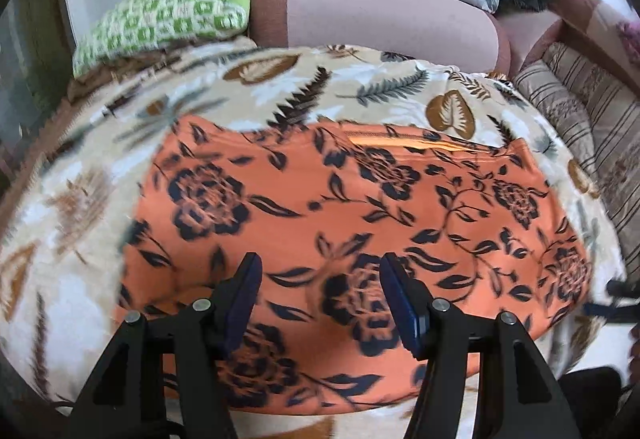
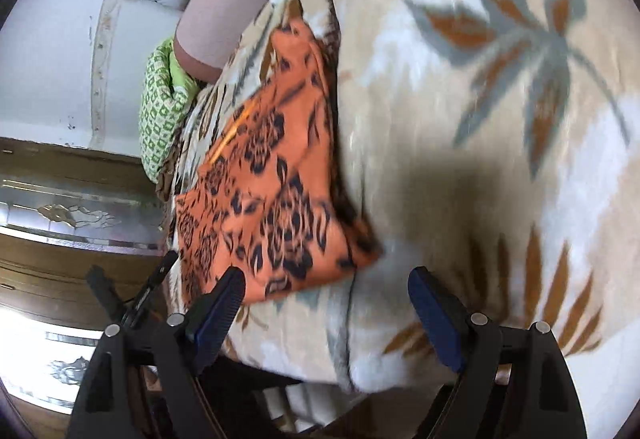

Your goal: Fold small clothes

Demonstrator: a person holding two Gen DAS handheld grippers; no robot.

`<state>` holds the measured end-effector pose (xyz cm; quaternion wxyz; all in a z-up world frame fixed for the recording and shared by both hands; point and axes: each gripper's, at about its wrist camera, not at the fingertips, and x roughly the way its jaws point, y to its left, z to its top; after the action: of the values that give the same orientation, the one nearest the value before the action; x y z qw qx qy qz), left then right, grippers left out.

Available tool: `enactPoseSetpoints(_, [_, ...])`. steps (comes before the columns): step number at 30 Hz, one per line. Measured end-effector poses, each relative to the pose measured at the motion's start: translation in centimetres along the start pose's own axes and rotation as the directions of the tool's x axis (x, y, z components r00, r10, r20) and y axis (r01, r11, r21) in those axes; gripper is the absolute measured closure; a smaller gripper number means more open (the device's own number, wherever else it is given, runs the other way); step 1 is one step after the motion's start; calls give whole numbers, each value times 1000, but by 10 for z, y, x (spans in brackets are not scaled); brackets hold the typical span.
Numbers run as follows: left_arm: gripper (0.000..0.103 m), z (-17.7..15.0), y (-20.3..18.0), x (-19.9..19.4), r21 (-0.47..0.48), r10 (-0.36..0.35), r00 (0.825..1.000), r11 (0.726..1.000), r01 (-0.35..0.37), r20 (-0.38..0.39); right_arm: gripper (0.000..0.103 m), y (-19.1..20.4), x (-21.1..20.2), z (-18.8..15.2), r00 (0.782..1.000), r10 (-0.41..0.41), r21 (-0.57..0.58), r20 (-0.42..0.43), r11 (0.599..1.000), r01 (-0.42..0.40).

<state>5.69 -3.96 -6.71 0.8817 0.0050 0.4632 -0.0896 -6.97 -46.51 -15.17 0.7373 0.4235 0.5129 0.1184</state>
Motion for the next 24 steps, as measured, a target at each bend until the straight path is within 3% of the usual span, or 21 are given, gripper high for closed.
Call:
enactPoseSetpoints(3, [41,-6,-10,14,3,-18,999,1000,18,-35,17,-5,11,-2,999,48,61,2,997,-49])
enactPoseSetpoints(7, [41,-14,-16,44,20,18,995,1000,-16,-103,17,-7,25,1,994,99,114,49,988,-104])
enactPoseSetpoints(10, [38,-19,-20,46,45,32,997,999,-29,-76,17,-10,34,5,989,112,152,93,980,-126])
enactPoseSetpoints(11, [38,-19,-20,46,51,33,997,998,-29,-77,26,-11,34,5,989,104,164,109,979,-121])
enactPoseSetpoints(12, [38,-19,-19,46,52,30,997,998,-26,-78,56,-9,31,5,989,79,160,124,982,-99])
enactPoseSetpoints(13, [38,-18,-17,46,49,22,996,999,-19,-81,76,-4,27,4,991,42,135,128,989,-59])
enactPoseSetpoints(14, [38,-18,-16,46,45,18,996,999,-14,-82,83,6,20,2,990,-8,95,141,996,-5])
enactPoseSetpoints(16, [37,-19,-15,46,47,16,997,999,-12,-78,83,17,12,-1,984,-75,43,164,997,69])
enactPoseSetpoints(18, [36,-20,-17,47,55,29,997,998,-25,-72,84,15,14,-2,959,-221,-2,176,974,224])
enactPoseSetpoints(19, [35,-21,-19,47,61,36,997,998,-31,-72,83,5,19,-1,961,-235,14,148,972,236])
enactPoseSetpoints(21, [35,-21,-21,47,76,45,996,996,-40,-71,80,-5,15,1,982,-133,74,135,990,124])
enactPoseSetpoints(22, [34,-21,-21,47,78,40,997,996,-34,-69,80,0,5,1,983,-94,45,159,995,88])
enactPoseSetpoints(23, [34,-21,-20,48,76,37,997,997,-31,-70,66,9,-6,2,978,-87,-2,190,996,89])
enactPoseSetpoints(24, [33,-21,-19,48,75,35,997,997,-29,-70,32,15,-16,5,972,-105,-31,209,993,114])
